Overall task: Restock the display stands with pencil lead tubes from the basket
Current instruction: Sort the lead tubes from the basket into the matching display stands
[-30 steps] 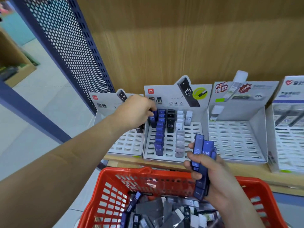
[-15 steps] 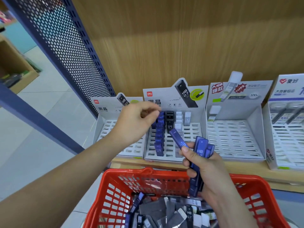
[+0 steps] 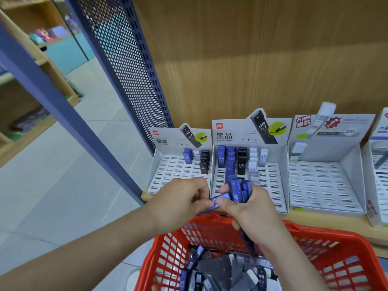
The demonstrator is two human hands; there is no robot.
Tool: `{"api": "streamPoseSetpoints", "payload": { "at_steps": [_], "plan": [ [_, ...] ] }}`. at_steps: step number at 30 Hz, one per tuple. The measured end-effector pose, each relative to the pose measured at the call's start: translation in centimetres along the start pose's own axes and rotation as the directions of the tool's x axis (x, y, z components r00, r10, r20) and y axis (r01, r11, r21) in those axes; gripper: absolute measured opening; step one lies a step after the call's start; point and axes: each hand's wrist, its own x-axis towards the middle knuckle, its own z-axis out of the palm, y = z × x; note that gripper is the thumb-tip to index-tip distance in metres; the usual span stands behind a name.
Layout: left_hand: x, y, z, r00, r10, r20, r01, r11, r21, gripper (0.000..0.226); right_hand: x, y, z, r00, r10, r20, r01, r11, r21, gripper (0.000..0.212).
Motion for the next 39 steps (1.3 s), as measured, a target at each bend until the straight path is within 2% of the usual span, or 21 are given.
{"api": "streamPoseSetpoints", "payload": {
  "at_steps": [1, 4, 5, 8, 9, 12, 14, 16, 23, 28, 33, 36, 39],
  "plan": [
    [-0.2, 0.0, 0.0, 1.000, -0.005, 0.023, 0.007, 0.996, -0.091, 0.018, 0.1, -0.2, 0.4, 1.000, -0.011, -0.026, 0.011, 1.000, 0.004, 0.014],
    [-0.5, 0.0, -0.4, 0.996, 0.027, 0.087, -0.004, 0.968, -0.251, 0.054, 0.3, -0.8, 1.7, 0.999, -0.020, -0.037, 0.022, 0.998, 0.061, 0.013],
    [-0.5, -0.3, -0.5, 0.997, 0.030, 0.075, -0.007, 0.956, -0.292, 0.060, 0.3, -0.9, 2.1, 1.000, -0.001, -0.021, 0.003, 0.995, 0.097, 0.013],
    [0.5, -1.4, -1.5, 0.997, -0.041, -0.070, 0.011, 0.922, -0.386, 0.046, 0.3, -1.0, 2.7, 0.992, 0.125, 0.024, -0.127, 0.958, 0.257, 0.005],
    [1.0, -1.9, -2.0, 0.985, -0.095, -0.145, 0.026, 0.908, -0.419, 0.038, 0.2, -0.9, 2.5, 0.987, 0.155, 0.043, -0.161, 0.938, 0.307, 0.010],
    [3.1, -4.2, -3.3, 0.902, -0.264, -0.341, 0.060, 0.859, -0.508, 0.025, -0.2, -0.4, 1.8, 0.975, 0.192, 0.110, -0.218, 0.920, 0.327, 0.022],
    [4.8, -5.9, -3.2, 0.856, -0.302, -0.420, 0.116, 0.903, -0.413, 0.023, -0.5, 0.1, 1.4, 0.969, 0.202, 0.142, -0.236, 0.927, 0.292, 0.024],
    [6.1, -7.2, -2.4, 0.839, -0.287, -0.462, 0.170, 0.945, -0.278, 0.021, -0.5, 0.5, 1.2, 0.963, 0.214, 0.164, -0.255, 0.920, 0.298, 0.025],
    [8.7, -8.4, -0.5, 0.854, -0.192, -0.484, 0.193, 0.980, -0.049, 0.020, -0.5, 0.5, 0.8, 0.967, 0.206, 0.151, -0.248, 0.899, 0.361, 0.022],
    [9.2, -9.0, -0.1, 0.886, -0.175, -0.429, 0.198, 0.980, 0.009, 0.015, -0.6, 0.6, 0.6, 0.967, 0.216, 0.137, -0.253, 0.887, 0.388, 0.020],
    [9.2, -9.4, 0.5, 0.895, -0.107, -0.433, 0.147, 0.987, 0.059, 0.020, -0.5, 0.8, 0.5, 0.971, 0.216, 0.105, -0.240, 0.887, 0.395, 0.037],
    [9.5, -9.9, 1.0, 0.887, -0.081, -0.454, 0.120, 0.991, 0.057, 0.023, -0.6, 0.7, 0.4, 0.976, 0.196, 0.098, -0.219, 0.884, 0.413, 0.027],
    [9.9, -10.2, 1.6, 0.880, -0.086, -0.466, 0.138, 0.987, 0.078, 0.025, -0.7, 0.8, 0.2, 0.977, 0.184, 0.105, -0.211, 0.883, 0.420, 0.027]
  ]
}}
